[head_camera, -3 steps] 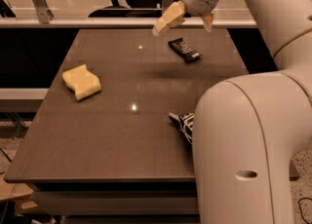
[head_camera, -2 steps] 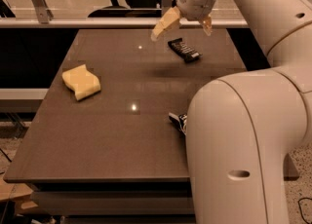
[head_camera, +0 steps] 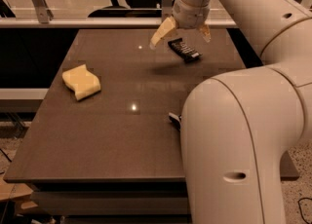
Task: Move rxbar chocolate near sponge
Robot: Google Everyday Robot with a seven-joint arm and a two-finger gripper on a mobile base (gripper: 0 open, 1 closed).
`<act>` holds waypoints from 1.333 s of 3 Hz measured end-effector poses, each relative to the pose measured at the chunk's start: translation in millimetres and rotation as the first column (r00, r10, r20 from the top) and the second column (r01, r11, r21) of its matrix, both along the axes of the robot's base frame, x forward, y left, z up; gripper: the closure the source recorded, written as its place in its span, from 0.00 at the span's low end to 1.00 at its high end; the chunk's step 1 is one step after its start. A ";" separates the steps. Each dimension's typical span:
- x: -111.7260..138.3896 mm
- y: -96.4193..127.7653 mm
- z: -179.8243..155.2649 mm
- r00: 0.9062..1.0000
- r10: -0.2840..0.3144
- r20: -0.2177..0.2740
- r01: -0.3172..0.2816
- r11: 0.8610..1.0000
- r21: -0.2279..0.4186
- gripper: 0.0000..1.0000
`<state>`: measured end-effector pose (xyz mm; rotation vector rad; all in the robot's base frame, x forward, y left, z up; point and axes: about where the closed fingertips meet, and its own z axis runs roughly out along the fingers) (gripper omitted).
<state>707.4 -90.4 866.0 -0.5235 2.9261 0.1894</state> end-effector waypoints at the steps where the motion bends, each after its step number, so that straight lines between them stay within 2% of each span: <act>1: 8.7 -0.7 -15.6 1.000 -0.023 -0.003 0.023 1.000 -0.001 0.00; 2: 16.4 -5.5 -31.7 1.000 -0.020 -0.019 0.020 1.000 0.019 0.00; 3: 22.6 -10.8 -37.6 1.000 -0.012 -0.023 0.012 1.000 0.010 0.00; 4: 30.8 -22.6 -34.3 0.999 0.032 -0.011 -0.033 0.999 -0.027 0.00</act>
Offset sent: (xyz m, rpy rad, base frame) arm 0.0248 -0.0174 -0.0397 0.0389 0.0488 -0.0117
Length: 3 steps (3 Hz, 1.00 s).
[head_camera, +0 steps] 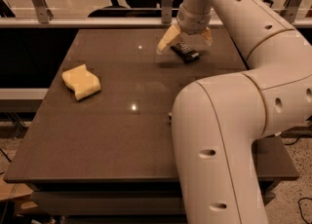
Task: Move rxbar chocolate near sponge
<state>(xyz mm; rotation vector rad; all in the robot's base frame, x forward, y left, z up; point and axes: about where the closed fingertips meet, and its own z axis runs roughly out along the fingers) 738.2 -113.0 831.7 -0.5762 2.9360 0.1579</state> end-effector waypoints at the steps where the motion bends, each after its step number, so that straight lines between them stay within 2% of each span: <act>1: 7.1 -4.1 4.8 0.998 0.067 0.011 -0.067 0.997 -0.031 0.00; 2: 12.0 -1.3 -3.5 0.992 0.128 0.005 -0.128 0.992 -0.009 0.18; 3: 14.2 5.0 -18.0 0.988 0.154 -0.012 -0.154 0.987 0.036 0.41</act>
Offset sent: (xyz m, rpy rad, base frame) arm 0.0275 -0.0167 0.0137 0.0010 0.1041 0.2121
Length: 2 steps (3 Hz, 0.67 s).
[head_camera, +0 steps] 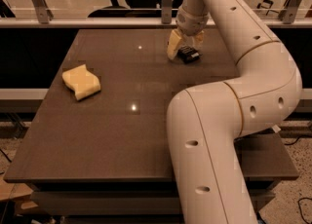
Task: Move rxbar chocolate near sponge
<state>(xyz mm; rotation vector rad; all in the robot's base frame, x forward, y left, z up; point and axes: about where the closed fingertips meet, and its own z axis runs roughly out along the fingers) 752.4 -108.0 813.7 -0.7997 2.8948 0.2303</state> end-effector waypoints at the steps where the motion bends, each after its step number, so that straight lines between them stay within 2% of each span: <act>1: -0.5 0.0 2.7 1.000 0.000 0.001 0.000 1.000 0.000 0.53; 2: -1.1 -0.4 3.8 1.000 -0.001 0.001 0.001 1.000 0.000 0.54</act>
Offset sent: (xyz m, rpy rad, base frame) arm -0.0015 -0.0167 0.0022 0.0421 0.1714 0.0222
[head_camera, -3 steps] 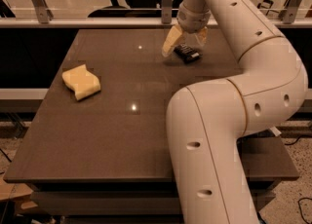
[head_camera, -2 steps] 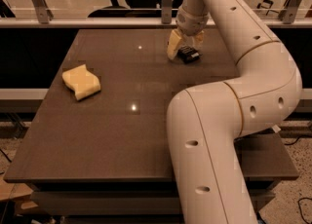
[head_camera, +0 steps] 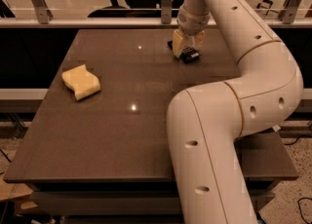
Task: Move rxbar chocolate near sponge
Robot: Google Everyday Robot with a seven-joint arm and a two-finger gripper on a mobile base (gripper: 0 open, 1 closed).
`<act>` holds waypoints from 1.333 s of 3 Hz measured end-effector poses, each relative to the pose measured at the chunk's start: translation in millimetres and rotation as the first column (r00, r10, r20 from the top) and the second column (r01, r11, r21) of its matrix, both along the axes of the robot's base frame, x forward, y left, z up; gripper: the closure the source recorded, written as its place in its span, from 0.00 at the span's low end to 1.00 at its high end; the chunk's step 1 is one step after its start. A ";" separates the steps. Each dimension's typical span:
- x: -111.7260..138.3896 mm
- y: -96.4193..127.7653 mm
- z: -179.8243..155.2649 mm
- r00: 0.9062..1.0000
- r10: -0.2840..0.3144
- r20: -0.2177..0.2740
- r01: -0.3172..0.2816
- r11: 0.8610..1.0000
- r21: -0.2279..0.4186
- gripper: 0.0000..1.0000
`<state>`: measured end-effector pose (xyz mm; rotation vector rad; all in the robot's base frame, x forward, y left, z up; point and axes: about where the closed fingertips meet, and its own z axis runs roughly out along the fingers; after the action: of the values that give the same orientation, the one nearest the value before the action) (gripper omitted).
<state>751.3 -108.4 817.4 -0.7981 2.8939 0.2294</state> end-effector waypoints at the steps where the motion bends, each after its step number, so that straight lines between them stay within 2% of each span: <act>1: -0.5 -0.2 1.1 1.000 -0.001 0.000 0.001 1.000 0.000 0.55; 4: -1.8 -1.2 4.4 1.000 -0.003 0.000 0.003 1.000 -0.001 0.58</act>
Offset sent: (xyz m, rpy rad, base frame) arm -0.0190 -0.0189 0.0570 -0.0258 0.0950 -0.0286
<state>749.5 -109.6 821.8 -0.7931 2.8951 0.2274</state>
